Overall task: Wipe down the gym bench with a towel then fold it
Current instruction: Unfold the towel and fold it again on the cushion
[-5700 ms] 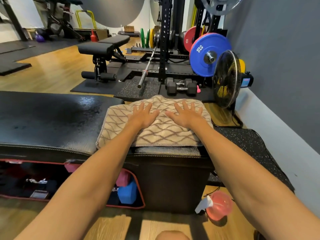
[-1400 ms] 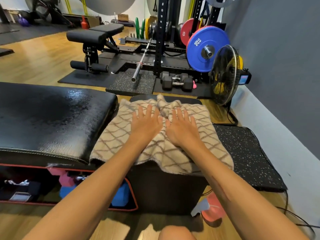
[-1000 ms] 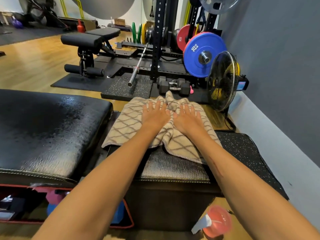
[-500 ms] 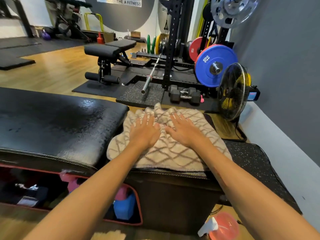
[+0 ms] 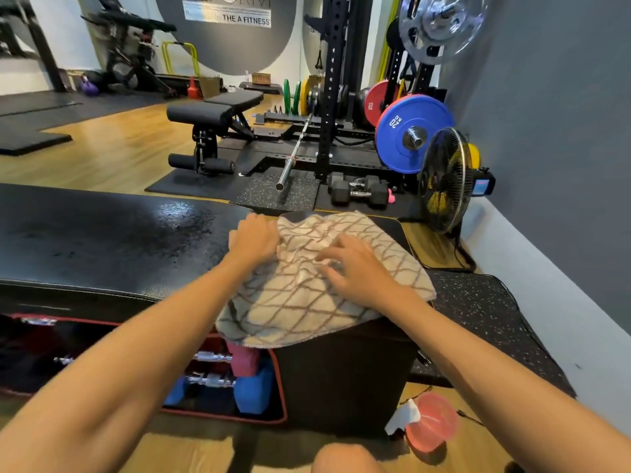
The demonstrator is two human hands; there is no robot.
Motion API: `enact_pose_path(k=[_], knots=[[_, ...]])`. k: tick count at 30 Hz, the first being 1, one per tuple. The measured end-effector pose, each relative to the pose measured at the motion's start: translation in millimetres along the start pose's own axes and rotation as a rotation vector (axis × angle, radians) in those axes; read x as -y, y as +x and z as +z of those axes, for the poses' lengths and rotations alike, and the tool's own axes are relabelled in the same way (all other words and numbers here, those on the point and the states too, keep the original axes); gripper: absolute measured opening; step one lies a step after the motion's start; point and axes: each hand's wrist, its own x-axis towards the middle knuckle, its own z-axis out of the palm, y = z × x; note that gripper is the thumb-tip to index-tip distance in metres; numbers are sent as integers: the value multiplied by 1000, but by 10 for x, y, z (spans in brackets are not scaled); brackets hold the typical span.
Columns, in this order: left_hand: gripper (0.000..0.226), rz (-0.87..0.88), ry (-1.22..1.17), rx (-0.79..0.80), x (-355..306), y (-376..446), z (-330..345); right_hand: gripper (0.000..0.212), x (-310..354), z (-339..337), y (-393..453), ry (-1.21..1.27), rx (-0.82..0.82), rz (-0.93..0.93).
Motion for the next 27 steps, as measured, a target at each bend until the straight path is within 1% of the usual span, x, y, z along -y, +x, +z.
enact_pose_path(k=[2, 3, 5, 6, 8, 9, 11, 12, 14, 15, 17, 18, 20, 22, 24, 26, 27], knots=[[31, 24, -85, 7, -50, 201, -48, 25, 132, -10, -173, -23, 13, 9], [30, 38, -144, 55, -60, 279, -46, 28, 203, -12, -230, -20, -2, 47], [34, 77, -231, 189, -79, 404, 0, 38, 335, -16, -303, -12, -49, 173], [38, 97, -225, 235, -66, 445, 41, 46, 401, -18, -324, -28, -57, 229], [41, 120, -259, 297, -33, 459, 85, 60, 522, -15, -363, -116, -11, 303], [41, 132, -282, 291, -9, 443, 93, 62, 573, -11, -382, -164, 26, 316], [39, 150, -299, 251, 75, 466, 109, 58, 642, 1, -398, -229, 82, 311], [36, 158, -286, 234, 99, 468, 92, 53, 650, -2, -392, -224, 102, 309], [26, 170, -311, 192, 101, 431, -26, 41, 622, -25, -343, -137, 171, 332], [21, 174, -347, 162, 96, 440, -96, 38, 597, -57, -313, -87, 218, 358], [13, 168, -471, 101, 74, 478, -267, 32, 548, -197, -244, -33, 272, 400], [12, 165, -538, 77, 61, 496, -372, 29, 521, -306, -193, -46, 271, 400], [17, 156, -656, 27, 26, 509, -596, 23, 463, -591, -77, -114, 255, 401], [19, 124, -748, -15, 2, 542, -798, 14, 389, -906, 45, -118, 230, 433], [22, 79, -857, 8, -11, 578, -979, 13, 316, -1205, 146, -75, 176, 457], [31, 52, -956, 46, 2, 625, -1122, 14, 246, -1471, 214, -35, 110, 452], [37, 53, -972, 57, 12, 640, -1176, 17, 224, -1594, 245, -58, 108, 438]])
